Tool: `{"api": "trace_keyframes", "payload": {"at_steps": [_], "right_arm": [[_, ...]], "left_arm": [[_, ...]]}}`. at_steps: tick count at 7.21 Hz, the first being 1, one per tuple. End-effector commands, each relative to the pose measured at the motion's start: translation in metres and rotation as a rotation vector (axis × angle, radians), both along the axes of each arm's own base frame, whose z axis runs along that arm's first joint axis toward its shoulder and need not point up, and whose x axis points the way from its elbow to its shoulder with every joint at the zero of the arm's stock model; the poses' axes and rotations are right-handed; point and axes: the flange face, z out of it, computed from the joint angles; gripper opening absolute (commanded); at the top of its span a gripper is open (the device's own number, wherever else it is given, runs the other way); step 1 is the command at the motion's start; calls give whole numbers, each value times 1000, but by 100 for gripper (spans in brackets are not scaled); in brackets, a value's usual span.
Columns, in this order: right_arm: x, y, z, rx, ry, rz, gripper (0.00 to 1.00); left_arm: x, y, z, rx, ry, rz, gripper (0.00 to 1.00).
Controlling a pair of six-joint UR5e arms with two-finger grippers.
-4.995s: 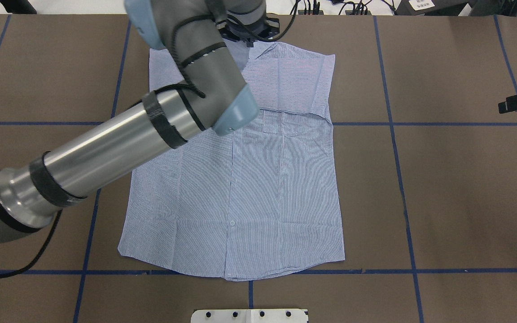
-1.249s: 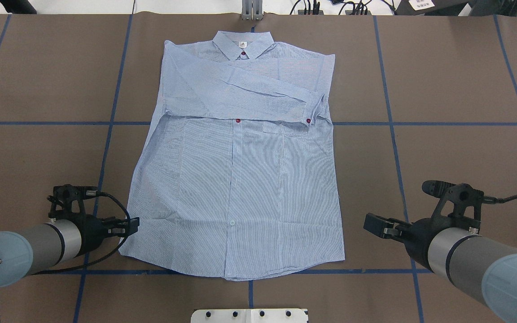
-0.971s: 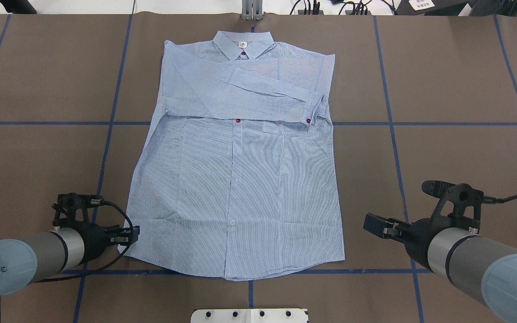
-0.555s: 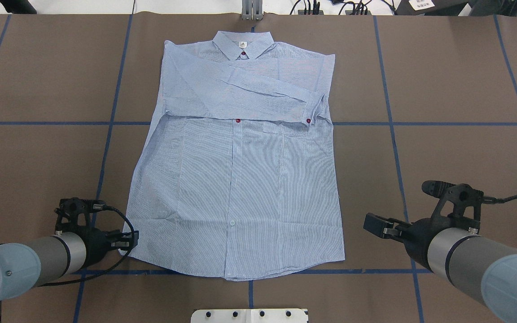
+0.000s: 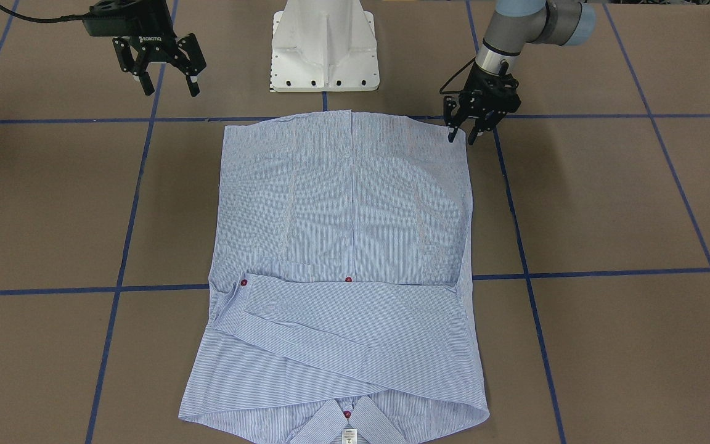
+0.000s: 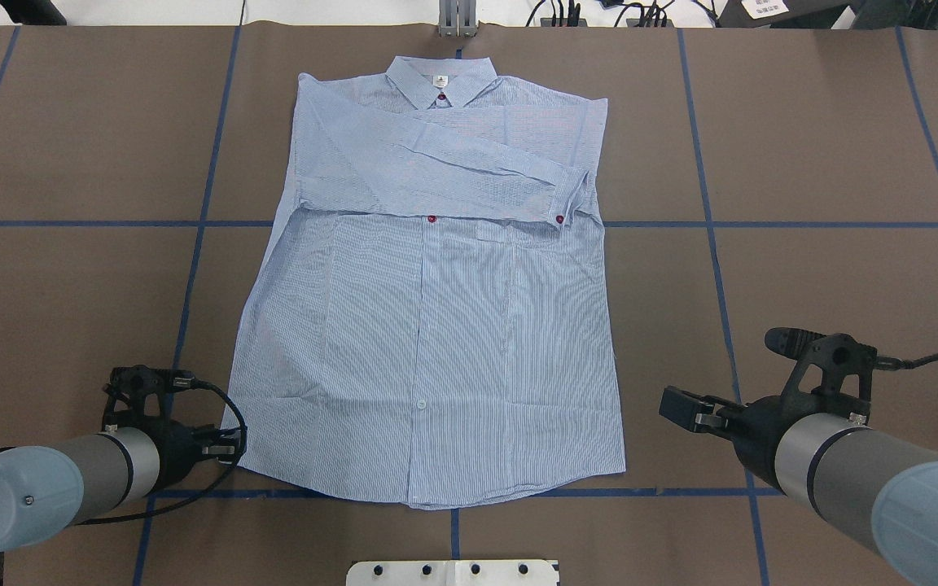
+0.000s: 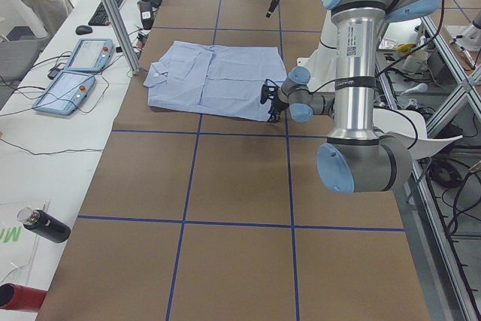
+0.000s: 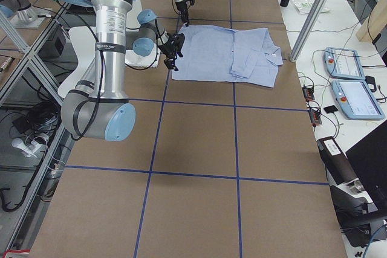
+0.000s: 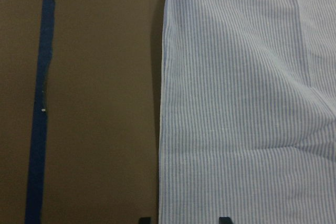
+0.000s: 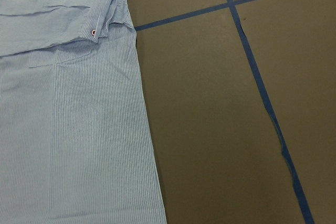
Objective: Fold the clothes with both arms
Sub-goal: 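Position both grippers at the shirt hem corners nearest the robot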
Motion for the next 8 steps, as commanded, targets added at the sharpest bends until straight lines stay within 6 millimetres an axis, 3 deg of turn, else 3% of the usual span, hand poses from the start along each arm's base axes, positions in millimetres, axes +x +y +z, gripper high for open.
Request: {"api": "trace_keyframes", "payload": {"at_steps": [1, 8], "right_arm": [[0, 0, 0, 0, 1, 1, 100], [-3, -1, 4, 5, 11, 6, 99]], "left_arm": [[2, 4, -1, -7, 5, 5, 50], [6, 14, 1, -15, -21, 22, 48]]}}
